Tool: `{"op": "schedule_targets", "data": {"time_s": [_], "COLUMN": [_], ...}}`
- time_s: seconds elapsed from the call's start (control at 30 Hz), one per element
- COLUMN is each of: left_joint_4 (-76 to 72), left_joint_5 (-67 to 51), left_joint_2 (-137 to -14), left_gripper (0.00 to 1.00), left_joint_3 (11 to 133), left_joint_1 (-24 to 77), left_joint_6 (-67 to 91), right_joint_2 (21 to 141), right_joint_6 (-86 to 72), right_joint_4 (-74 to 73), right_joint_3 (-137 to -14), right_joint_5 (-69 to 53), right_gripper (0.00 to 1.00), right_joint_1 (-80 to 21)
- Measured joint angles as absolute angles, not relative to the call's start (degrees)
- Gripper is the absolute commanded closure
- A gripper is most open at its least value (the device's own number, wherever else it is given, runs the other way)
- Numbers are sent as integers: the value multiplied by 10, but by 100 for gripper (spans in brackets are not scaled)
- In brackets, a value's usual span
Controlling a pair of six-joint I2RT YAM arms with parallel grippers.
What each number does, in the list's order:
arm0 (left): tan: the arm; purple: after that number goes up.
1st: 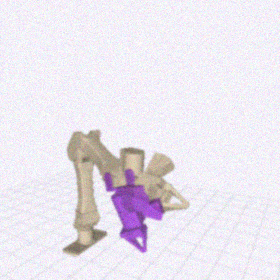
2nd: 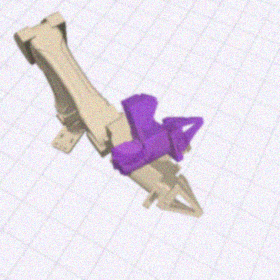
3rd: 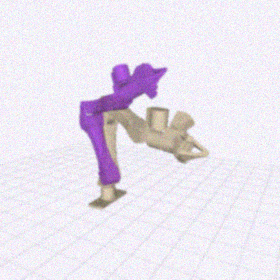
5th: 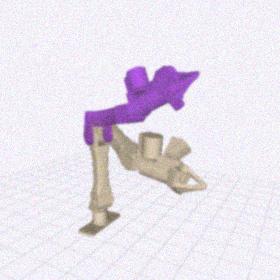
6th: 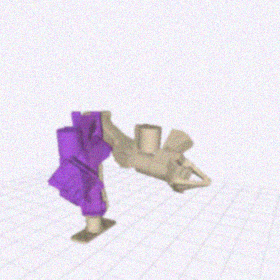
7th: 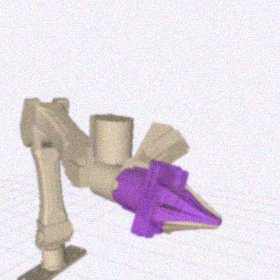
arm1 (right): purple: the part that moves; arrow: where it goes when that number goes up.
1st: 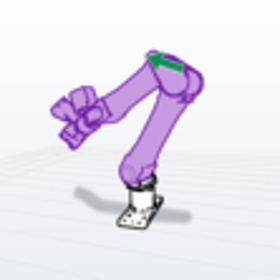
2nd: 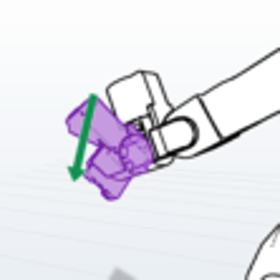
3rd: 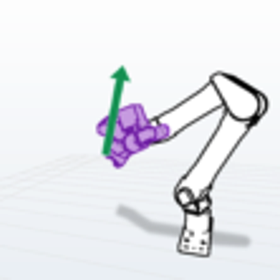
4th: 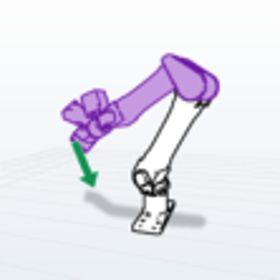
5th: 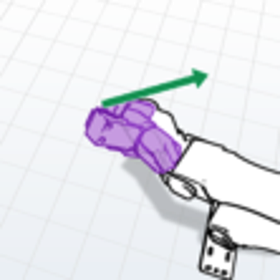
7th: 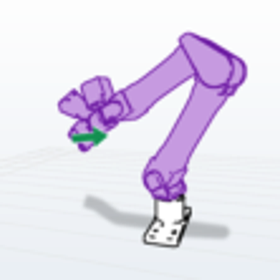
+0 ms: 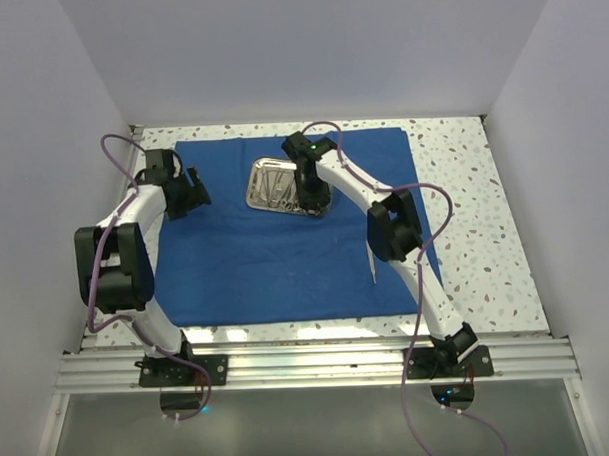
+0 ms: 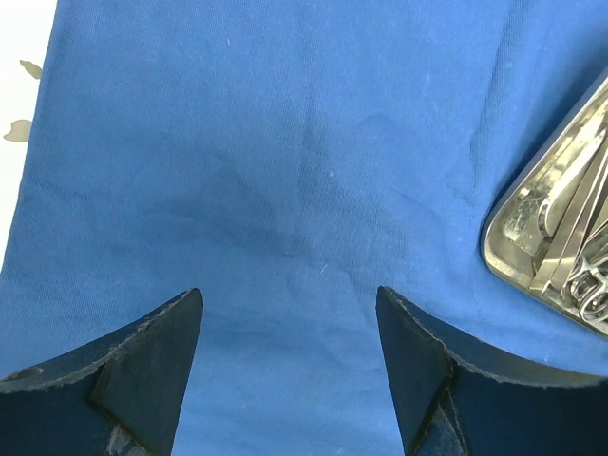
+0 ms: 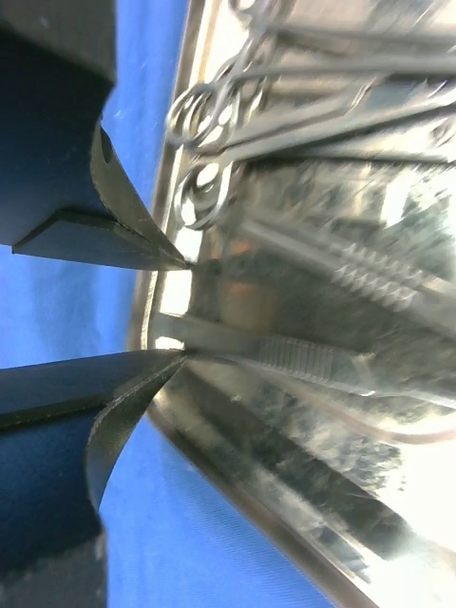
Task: Open and lay out the surgical kit
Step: Pick up the medical item from the container.
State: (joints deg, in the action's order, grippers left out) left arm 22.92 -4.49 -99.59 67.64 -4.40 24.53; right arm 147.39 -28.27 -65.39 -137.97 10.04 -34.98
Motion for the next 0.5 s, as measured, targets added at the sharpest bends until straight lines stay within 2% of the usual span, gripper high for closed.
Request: {"op": "schedule_targets", "data": {"time_s": [0.07,0.17,0.2,0.3,0.37,0.5], "left_joint_4": [229,229,229,229,229,228], "left_joint_5": [-46,-47,-47,-47,-47,-48], "left_joint_2": [-996,-996,-996,-996,-996,-995], "left_gripper": [23,23,23,23,23,23], "left_joint_3": [676,676,676,676,676,676], "left_joint_1": [-44,-43,-43,-43,-43,-43], "left_joint_6": [245,245,245,246,245,246], "right_joint_2": [1482,1489,1489,1485,1483,1483], "right_joint_6": [-287,-291,-292,-293,-293,-292], "right_joint_4": [-642,-630,-628,-620,-619,-619], "right_joint_3": [-1392,-1402,-1400,-1388,-1385,-1385], "right_joint_5": [111,121,124,139,145,156], "right_gripper": [60,68,77,89,100,100], "right_joint_1": [-352,-352,-352,-353,-354,-356]}}
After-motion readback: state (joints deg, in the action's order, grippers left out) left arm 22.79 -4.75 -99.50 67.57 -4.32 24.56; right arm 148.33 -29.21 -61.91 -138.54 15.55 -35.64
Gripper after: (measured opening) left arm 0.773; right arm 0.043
